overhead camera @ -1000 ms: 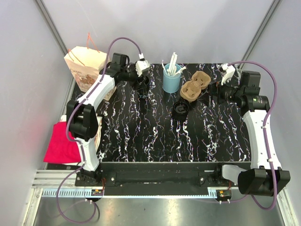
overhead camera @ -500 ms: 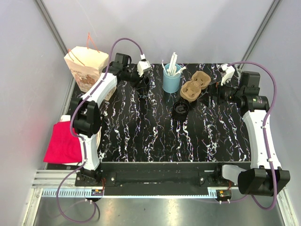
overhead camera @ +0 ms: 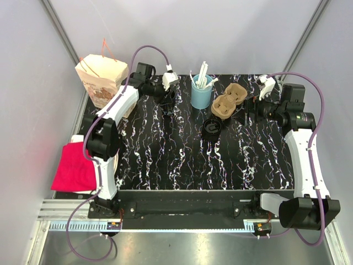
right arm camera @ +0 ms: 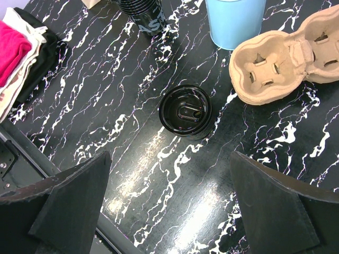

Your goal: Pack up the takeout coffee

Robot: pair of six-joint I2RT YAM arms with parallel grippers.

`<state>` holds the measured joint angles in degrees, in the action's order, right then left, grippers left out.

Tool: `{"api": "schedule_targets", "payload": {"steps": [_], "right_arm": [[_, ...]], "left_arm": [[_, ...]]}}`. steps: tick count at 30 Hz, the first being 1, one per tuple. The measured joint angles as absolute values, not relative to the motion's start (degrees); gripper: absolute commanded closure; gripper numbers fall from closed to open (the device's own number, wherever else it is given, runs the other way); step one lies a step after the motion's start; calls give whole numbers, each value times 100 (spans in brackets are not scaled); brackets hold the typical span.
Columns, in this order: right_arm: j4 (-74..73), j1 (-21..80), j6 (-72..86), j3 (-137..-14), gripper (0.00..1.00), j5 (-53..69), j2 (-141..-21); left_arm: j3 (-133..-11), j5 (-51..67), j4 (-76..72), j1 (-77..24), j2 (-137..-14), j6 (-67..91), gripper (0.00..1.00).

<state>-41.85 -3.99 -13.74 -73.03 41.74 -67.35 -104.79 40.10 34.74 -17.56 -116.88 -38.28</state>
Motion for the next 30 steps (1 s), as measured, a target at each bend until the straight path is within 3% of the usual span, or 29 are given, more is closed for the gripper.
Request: {"api": "schedule_targets", "payload": {"steps": [17, 30], "right_arm": [[-4185, -399, -1372, -7277, 0, 4174, -6726], [-4182, -399, -1374, -7258, 0, 4174, -6722]], "left_arm": [[-10543, 3997, 3551, -1767, -11727, -3820, 98], [-10543, 3988, 3553, -1767, -11727, -3760, 100]]}}
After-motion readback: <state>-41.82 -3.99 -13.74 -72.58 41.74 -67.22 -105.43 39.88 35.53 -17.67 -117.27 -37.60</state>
